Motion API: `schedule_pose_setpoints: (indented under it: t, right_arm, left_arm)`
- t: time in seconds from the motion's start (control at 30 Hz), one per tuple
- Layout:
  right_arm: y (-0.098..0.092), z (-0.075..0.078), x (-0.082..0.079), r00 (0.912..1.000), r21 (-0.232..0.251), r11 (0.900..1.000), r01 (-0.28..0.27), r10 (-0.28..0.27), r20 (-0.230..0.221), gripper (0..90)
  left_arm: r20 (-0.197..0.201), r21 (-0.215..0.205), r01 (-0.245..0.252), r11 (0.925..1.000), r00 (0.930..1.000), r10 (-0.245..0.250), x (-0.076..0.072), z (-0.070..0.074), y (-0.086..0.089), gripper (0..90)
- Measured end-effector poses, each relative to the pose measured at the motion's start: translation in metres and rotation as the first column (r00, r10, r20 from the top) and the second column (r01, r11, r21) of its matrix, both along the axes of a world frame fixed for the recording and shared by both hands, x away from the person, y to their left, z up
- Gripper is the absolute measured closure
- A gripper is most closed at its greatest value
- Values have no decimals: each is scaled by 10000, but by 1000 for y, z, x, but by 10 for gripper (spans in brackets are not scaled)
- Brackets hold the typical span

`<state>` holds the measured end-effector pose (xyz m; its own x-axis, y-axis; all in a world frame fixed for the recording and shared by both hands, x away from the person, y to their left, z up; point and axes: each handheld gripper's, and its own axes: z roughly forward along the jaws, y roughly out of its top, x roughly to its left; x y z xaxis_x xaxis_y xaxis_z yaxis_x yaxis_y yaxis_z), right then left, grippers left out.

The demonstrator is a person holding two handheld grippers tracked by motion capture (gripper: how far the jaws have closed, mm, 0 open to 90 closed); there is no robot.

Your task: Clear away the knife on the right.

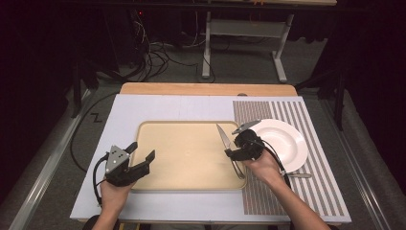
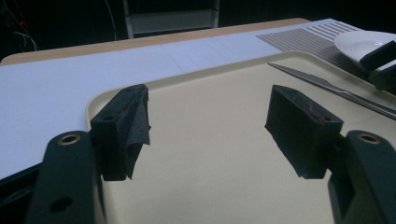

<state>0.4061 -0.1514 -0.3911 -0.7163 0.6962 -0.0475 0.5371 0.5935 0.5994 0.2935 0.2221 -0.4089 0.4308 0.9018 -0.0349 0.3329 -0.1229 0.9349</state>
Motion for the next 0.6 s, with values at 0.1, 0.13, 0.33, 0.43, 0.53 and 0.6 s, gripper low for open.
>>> schedule_pose_setpoints:
  t: [0.1,0.13,0.33,0.43,0.53,0.6]
  right_arm:
    - [-4,3,-4,9999,244,9997,-103,100,119,472]
    - [-6,4,-6,9998,322,9994,-103,98,149,468]
    - [-17,8,-15,9991,808,9966,-144,111,414,462]
    - [-25,8,-20,9981,1088,9940,-64,-3,615,462]
    - [-33,10,-25,9971,1306,9914,20,-118,747,462]
    - [-38,10,-28,9964,1443,9895,68,-189,830,460]
  left_arm:
    - [-7,6,3,10000,10000,-3,0,0,0,309]
    - [-10,4,-1,10000,10000,1,0,0,0,309]
    - [0,16,-5,10000,10000,5,1,0,0,309]
    - [10,26,-9,10000,10000,9,0,0,0,309]
    - [15,16,-8,10000,10000,8,0,0,-1,310]
    - [22,20,-2,10000,10000,2,0,0,-1,310]
